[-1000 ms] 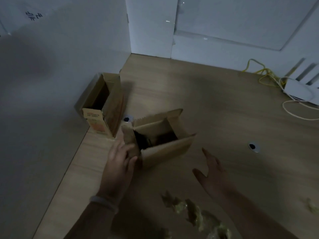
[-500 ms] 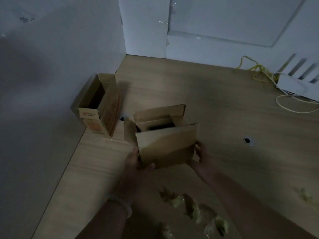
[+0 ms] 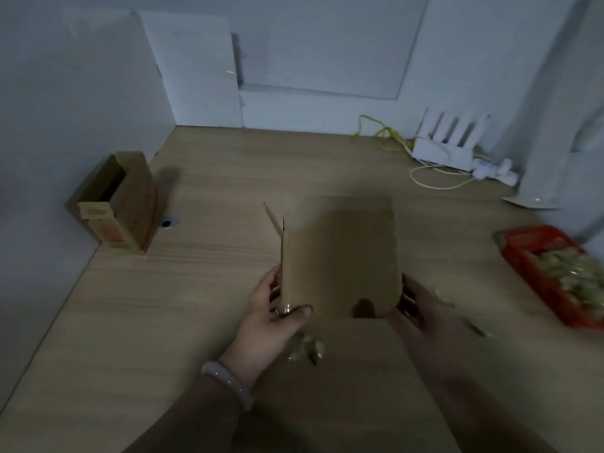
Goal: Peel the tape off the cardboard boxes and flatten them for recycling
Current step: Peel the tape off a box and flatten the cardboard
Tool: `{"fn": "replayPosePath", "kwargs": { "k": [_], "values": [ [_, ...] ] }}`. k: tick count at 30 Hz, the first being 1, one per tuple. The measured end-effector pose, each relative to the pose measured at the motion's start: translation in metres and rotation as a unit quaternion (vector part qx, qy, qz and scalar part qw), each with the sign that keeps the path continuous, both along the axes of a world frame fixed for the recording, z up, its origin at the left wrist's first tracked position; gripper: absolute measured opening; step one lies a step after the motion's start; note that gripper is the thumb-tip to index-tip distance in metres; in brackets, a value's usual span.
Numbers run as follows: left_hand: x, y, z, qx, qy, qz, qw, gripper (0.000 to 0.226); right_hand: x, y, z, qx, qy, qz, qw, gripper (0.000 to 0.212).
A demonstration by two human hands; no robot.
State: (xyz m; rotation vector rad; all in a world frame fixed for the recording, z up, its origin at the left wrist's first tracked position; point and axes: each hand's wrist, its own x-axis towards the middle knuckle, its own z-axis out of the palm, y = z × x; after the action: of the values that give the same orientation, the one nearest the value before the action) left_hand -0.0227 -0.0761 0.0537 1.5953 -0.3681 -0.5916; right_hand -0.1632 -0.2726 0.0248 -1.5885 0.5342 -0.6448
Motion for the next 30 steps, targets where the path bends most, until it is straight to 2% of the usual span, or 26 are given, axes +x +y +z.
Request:
{"fn": "replayPosePath", "kwargs": {
  "k": [2,6,9,11,14,17,19,21,26,30],
  "values": [
    [-0.030,-0.013,0.007,0.001,-0.001,-0.007,1.000,0.073,-0.029,-0.008,0.014,-0.015,-0.012,-0.010,1.000,0.051],
    [-0.078,-0.032,0.009,0.011,0.001,-0.048,0.999,0.080,-0.078,-0.030,0.029,-0.051,0.024,-0.058,0.997,0.051],
    [-0.102,-0.045,0.003,0.020,-0.011,-0.064,0.998,0.067,-0.109,-0.044,0.031,-0.017,0.039,-0.106,0.993,0.046],
    [-0.118,-0.053,-0.002,0.045,-0.024,-0.037,0.998,0.057,-0.127,-0.053,0.031,-0.017,0.079,-0.093,0.992,0.040],
    [-0.137,-0.063,-0.011,0.075,-0.037,-0.003,0.996,0.043,-0.143,-0.067,0.024,-0.044,0.157,-0.067,0.984,0.021],
    [-0.149,-0.069,-0.019,0.155,-0.046,-0.056,0.985,0.035,-0.150,-0.076,0.010,-0.063,0.240,-0.047,0.968,0.011],
    [-0.153,-0.070,-0.025,0.186,-0.033,-0.074,0.979,0.040,-0.154,-0.079,0.000,-0.051,0.284,-0.040,0.957,0.015],
    [-0.155,-0.071,-0.030,0.201,-0.029,-0.073,0.977,0.045,-0.157,-0.082,-0.006,-0.029,0.288,-0.046,0.956,0.015],
    [-0.147,-0.073,-0.037,0.247,-0.047,-0.055,0.966,0.044,-0.154,-0.088,-0.004,-0.040,0.302,-0.033,0.952,0.019],
    [-0.145,-0.069,-0.043,0.225,-0.053,-0.027,0.973,0.022,-0.150,-0.086,-0.006,-0.071,0.298,0.017,0.952,0.010]
  ]
}}
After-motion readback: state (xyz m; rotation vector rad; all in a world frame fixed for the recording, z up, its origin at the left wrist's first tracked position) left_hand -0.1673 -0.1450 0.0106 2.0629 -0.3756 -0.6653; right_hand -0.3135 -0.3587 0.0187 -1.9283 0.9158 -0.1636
